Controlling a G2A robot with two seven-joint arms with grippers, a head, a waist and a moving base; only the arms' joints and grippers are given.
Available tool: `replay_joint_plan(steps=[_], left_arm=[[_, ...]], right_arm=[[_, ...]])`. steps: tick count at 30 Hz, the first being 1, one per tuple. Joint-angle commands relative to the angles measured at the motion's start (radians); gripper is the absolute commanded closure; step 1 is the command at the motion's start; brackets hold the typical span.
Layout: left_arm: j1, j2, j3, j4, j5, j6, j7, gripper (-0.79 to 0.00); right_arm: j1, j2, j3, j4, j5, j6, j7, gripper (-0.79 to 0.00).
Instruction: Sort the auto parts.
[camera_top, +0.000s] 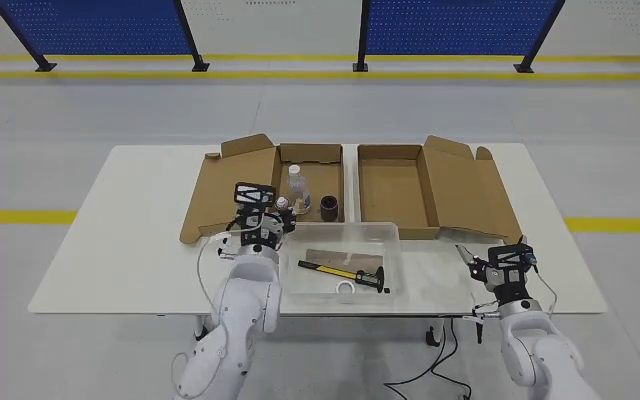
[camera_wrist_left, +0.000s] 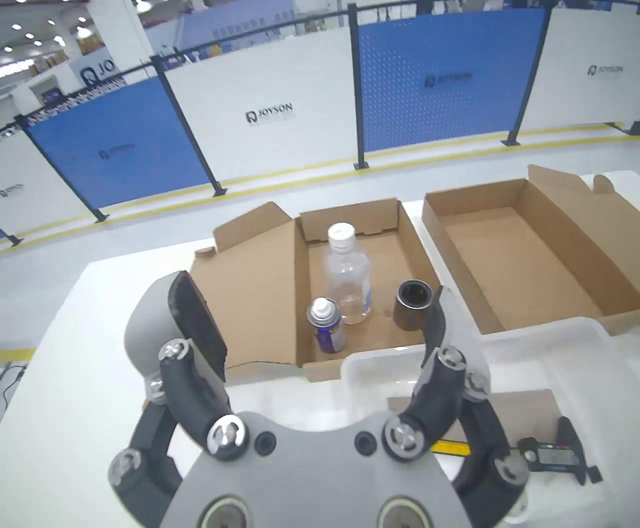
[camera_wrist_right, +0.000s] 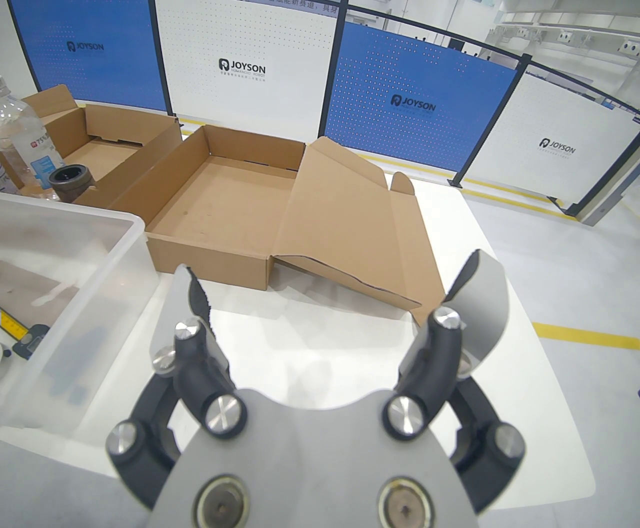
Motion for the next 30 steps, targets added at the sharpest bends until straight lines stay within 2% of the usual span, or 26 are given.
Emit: replay_joint_plan(steps=[1,4,10,14,30], left_arm=[[0.048,0.005,-0.052,-0.036,-0.016,-0.004,0.003,-0.785],[0.107,0.014,-0.108,-0.092,0.012,-0.020,0.015,-0.785],[0.225,0.023,-0.189,-0.199,0.093,0.008,-0.008,-0.785],[0.283,0.025,-0.239,-0.232,0.104,0.028,-0.034,-0.785],[0.297,0.023,-0.258,-0.237,0.075,0.038,-0.052,-0.785]], right_arm=[[0.000,0.000,0.000,0.000,0.000,0.000,0.000,-0.785],[0.000,0.000,0.000,0.000,0.000,0.000,0.000,-0.785],[0.000,0.000,0.000,0.000,0.000,0.000,0.000,-0.785],[0.000,0.000,0.000,0.000,0.000,0.000,0.000,-0.785],[0.000,0.000,0.000,0.000,0.000,0.000,0.000,-0.785]])
